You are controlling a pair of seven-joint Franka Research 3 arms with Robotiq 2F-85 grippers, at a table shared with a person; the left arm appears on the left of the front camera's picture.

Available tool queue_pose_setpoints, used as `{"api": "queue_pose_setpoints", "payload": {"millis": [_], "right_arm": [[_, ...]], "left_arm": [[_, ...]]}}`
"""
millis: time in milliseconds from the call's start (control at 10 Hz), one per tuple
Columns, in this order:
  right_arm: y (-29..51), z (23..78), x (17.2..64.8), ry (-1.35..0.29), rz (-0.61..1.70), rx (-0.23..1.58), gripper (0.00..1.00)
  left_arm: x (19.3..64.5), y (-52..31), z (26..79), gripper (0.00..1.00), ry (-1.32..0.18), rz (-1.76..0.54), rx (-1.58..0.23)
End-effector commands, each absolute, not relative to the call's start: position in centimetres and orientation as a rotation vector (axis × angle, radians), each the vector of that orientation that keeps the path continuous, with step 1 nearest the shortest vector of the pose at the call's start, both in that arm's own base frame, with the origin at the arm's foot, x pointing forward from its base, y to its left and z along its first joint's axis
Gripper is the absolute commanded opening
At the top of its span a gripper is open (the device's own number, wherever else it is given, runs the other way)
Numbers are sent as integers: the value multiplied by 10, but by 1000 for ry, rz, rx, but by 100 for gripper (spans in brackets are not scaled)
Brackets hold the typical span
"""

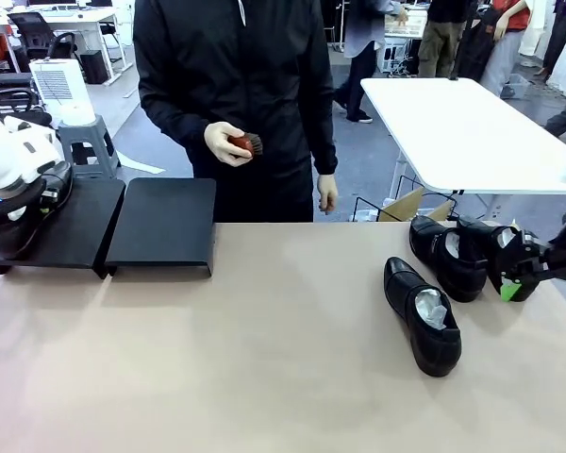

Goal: Organize the shoes by placing them on the stand.
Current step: Pick up one Shoe and place it in the middle of the table.

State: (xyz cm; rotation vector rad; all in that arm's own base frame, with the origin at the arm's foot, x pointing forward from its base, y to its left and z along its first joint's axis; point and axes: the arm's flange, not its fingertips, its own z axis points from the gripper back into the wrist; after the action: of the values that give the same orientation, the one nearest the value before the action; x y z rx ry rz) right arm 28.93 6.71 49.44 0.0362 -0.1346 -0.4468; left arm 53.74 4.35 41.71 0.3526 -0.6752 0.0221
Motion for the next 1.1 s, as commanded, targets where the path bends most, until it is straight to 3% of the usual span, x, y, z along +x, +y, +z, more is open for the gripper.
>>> {"api": "queue_pose_setpoints", "payload": {"millis": [0, 300, 600, 1000], "right_arm": [[69, 494, 292, -144, -435, 57, 100], [69, 494, 292, -144, -435, 57, 100], [50, 504, 278, -122, -434, -29, 100], [2, 494, 254, 36, -334, -216, 100]], "left_arm": [[539, 46, 420, 61, -681, 11, 368], [538, 44, 418, 61, -676, 22, 353], [477, -9, 451, 61, -592, -167, 274], [451, -13, 468, 61, -447, -162, 188]]}}
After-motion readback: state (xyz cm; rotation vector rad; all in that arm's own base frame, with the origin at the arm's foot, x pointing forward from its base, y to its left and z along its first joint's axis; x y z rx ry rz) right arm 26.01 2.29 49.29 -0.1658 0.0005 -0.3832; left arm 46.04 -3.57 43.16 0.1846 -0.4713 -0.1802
